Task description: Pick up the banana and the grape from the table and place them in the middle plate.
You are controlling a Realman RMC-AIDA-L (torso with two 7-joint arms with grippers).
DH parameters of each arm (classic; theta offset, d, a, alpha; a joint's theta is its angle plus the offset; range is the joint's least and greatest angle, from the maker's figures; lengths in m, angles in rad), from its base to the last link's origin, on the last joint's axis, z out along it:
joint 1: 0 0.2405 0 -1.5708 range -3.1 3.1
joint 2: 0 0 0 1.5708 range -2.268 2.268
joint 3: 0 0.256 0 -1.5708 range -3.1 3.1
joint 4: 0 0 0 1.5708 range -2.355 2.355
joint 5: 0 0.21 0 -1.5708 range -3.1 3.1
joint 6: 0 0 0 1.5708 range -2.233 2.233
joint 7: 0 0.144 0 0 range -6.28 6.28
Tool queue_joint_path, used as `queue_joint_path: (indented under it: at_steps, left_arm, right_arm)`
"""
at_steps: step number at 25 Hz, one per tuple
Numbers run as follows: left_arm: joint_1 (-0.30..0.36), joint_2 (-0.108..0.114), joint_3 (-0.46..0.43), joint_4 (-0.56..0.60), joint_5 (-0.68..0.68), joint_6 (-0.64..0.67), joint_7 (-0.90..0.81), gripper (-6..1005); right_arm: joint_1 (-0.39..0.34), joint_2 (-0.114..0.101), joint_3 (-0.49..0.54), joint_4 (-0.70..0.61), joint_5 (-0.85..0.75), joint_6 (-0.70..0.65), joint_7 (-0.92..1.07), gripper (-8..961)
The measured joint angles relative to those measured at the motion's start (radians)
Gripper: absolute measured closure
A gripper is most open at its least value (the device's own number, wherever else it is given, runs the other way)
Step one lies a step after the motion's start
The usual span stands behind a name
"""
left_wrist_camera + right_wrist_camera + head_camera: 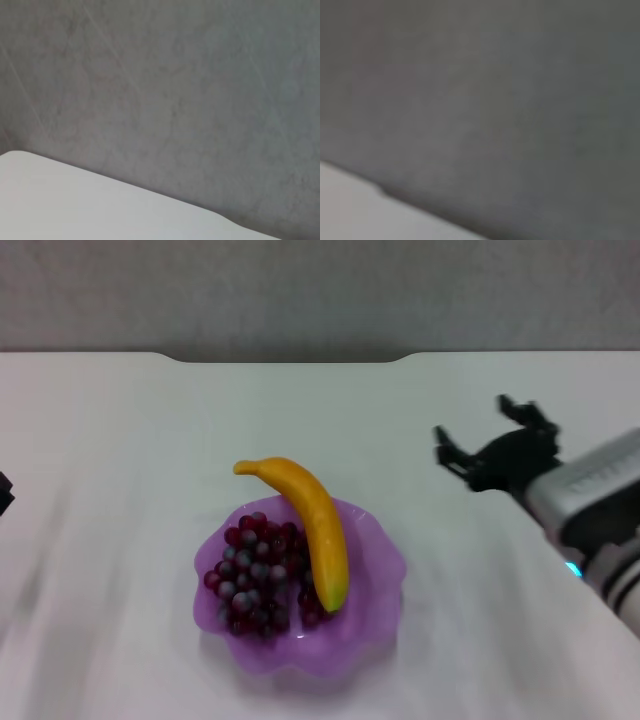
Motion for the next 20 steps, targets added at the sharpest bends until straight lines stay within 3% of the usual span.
queue_joint_path:
  at_steps: [10, 16, 20]
  left_arm:
    - [-0.006, -0.003, 0.000, 0.000, 0.003, -0.011, 0.010, 150]
    - [-0.009, -0.003, 0.000, -0.008, 0.026, -0.023, 0.027, 152]
    - [-0.008, -0.003, -0.001, -0.022, 0.053, -0.100, 0.098, 153]
  right_arm:
    - [0.067, 0.006, -0.099, -0.431, -0.001, -0.472, 0.248, 70]
    - [0.068, 0.006, -0.095, -0.510, 0.002, -0.525, 0.305, 70]
    - [0.068, 0.007, -0.097, -0.529, 0.002, -0.522, 0.308, 70]
